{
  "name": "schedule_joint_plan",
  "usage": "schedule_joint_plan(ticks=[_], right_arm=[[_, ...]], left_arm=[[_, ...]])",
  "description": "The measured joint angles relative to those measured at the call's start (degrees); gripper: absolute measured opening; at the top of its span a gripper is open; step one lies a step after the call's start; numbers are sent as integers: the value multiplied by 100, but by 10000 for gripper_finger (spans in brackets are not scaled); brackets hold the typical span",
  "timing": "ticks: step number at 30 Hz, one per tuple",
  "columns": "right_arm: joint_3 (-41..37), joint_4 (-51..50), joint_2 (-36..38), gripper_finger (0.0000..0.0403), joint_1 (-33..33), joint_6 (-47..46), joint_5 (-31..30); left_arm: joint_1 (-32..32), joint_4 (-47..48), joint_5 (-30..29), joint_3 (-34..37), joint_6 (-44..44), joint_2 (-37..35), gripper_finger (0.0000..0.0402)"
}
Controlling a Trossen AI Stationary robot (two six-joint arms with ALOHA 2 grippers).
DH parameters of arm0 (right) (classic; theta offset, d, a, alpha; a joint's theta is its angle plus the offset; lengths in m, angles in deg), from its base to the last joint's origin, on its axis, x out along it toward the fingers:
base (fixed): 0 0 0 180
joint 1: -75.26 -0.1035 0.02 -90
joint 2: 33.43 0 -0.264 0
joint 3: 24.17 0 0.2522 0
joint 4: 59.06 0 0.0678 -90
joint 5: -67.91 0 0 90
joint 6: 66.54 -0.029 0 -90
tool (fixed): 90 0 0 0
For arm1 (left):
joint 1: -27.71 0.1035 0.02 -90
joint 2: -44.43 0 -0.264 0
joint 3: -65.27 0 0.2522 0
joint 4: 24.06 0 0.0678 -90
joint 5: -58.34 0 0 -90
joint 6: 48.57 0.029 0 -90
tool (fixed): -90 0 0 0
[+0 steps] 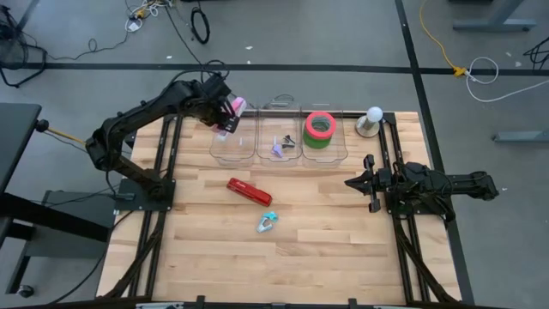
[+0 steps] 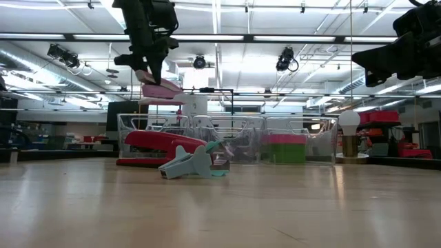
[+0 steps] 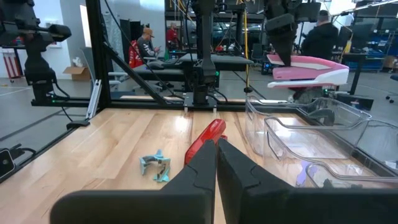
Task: Pick and place Stapler, Stapler remover, tape
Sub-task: Put the pink stapler into the left transparent bin
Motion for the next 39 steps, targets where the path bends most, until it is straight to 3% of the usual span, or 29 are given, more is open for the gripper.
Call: schedule_joint_plan(ticks=[10,20,39], right_arm=[[0,1,0,18,-1,0,0],[0,0,0,18,-1,0,1],[0,0,0,18,-1,0,0]], left_arm=[[33,-259,24,792,-438,-4,151],[80,-1325,304,1447,-1141,-2,151],[78,-1784,-127,2393,-1893,0,151]])
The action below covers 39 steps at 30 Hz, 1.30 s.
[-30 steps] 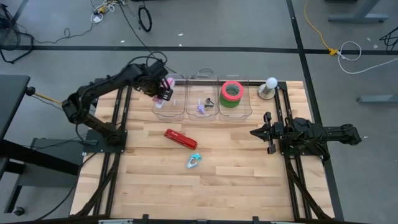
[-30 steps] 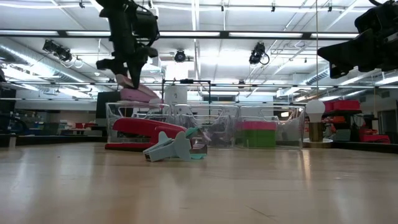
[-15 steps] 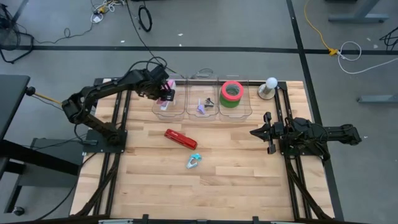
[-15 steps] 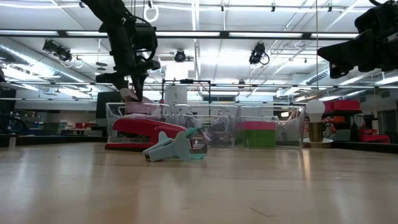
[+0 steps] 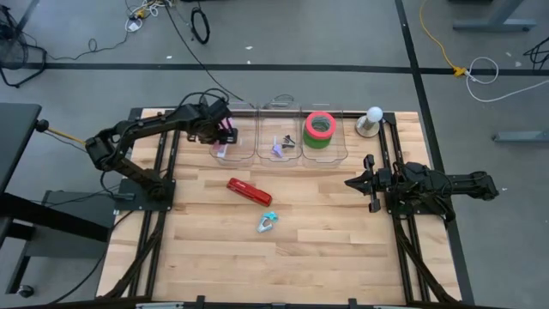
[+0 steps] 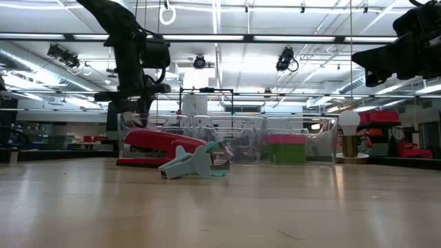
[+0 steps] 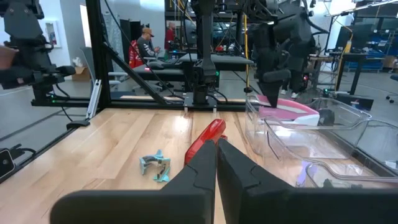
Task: Pick and place Stapler, Stapler remover, tape
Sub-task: Put the pink stapler into the left transparent bin
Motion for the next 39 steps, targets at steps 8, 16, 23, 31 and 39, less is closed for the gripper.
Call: schedule_joint_plan(ticks=[8,16,23,31,39], right_arm=[[0,1,0,18,1,0,2],[0,2,0,18,0,0,2],[0,0,0,18,0,0,2],[0,0,0,18,0,0,2],[0,2,0,18,0,0,2]], left_arm=[[1,-54,-154,26,-78,0,151],[2,-74,-350,27,-170,151,153],[-17,-249,-241,27,-189,513,155],[-15,-320,-127,27,-192,647,157],[-15,-326,-94,27,-295,647,170]])
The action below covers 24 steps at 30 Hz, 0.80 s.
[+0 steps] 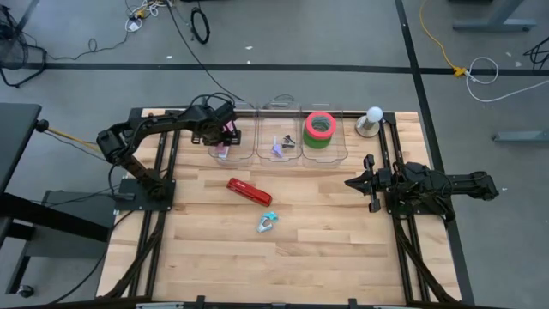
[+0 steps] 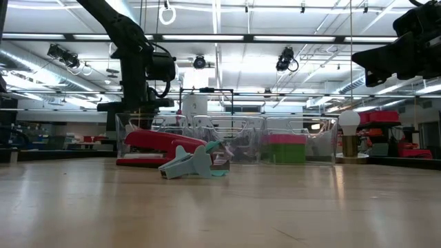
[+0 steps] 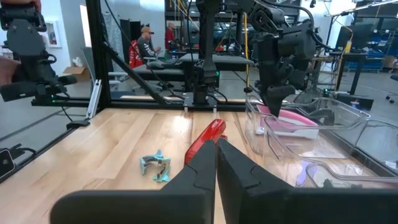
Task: Pick and place Stapler, Stapler remover, tape
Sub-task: Put the pink stapler into the left transparent bin, then put the red stapler into the left transparent bin
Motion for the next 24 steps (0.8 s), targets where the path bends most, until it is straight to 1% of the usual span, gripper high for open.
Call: schedule_joint_plan(ticks=[8,11,14,18,24], right_arm=[[0,-2,0,18,0,0,-2],[0,-2,0,18,1,0,0],[0,-2,0,18,0,0,0],[0,-1,0,18,2,0,-2],[0,-2,0,18,0,0,0]], left_arm=[[-2,-2,138,-2,-23,-15,232],[-2,165,130,-86,3,-15,245],[0,313,12,-284,218,-15,249],[0,613,-110,-596,281,-20,247],[0,1068,-144,-1089,549,-20,244]])
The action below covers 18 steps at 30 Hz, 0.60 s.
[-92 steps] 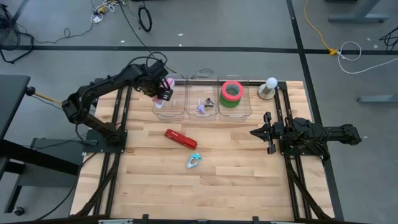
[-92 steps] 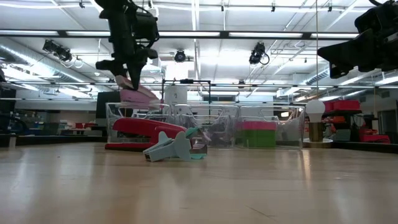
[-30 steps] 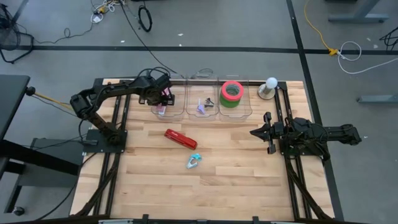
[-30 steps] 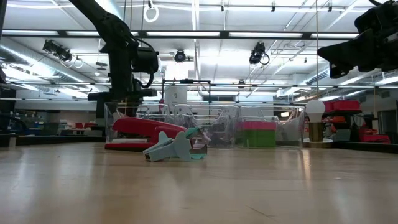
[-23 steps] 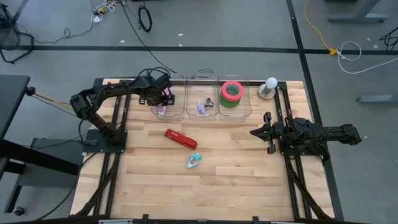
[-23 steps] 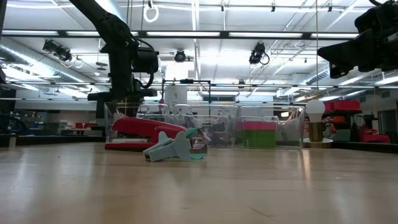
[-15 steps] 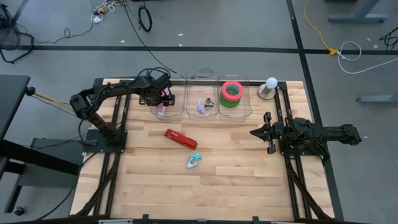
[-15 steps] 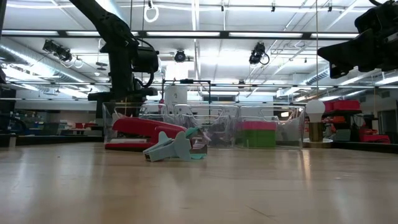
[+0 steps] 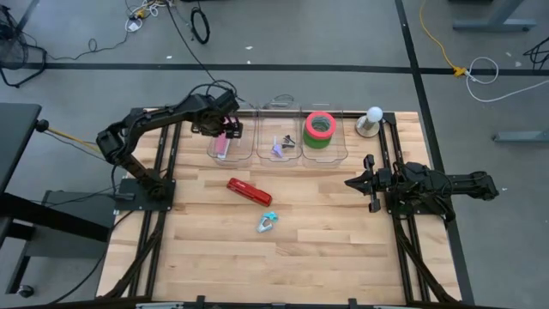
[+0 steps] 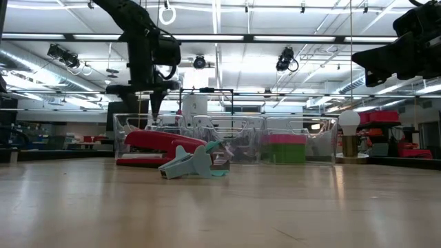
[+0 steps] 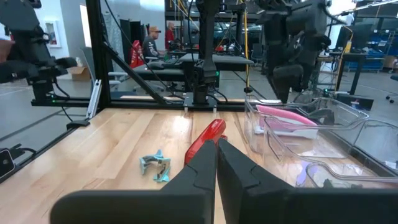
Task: Pick and place Stapler, Stapler remover, tape
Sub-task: Put the red stapler into the left transparent bin
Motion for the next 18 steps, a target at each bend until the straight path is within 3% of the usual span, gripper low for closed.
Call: schedule_joint_plan(ticks=[18], right_arm=[[0,0,0,18,0,0,0]], left_arm=[[-434,428,-103,-1112,524,0,243]])
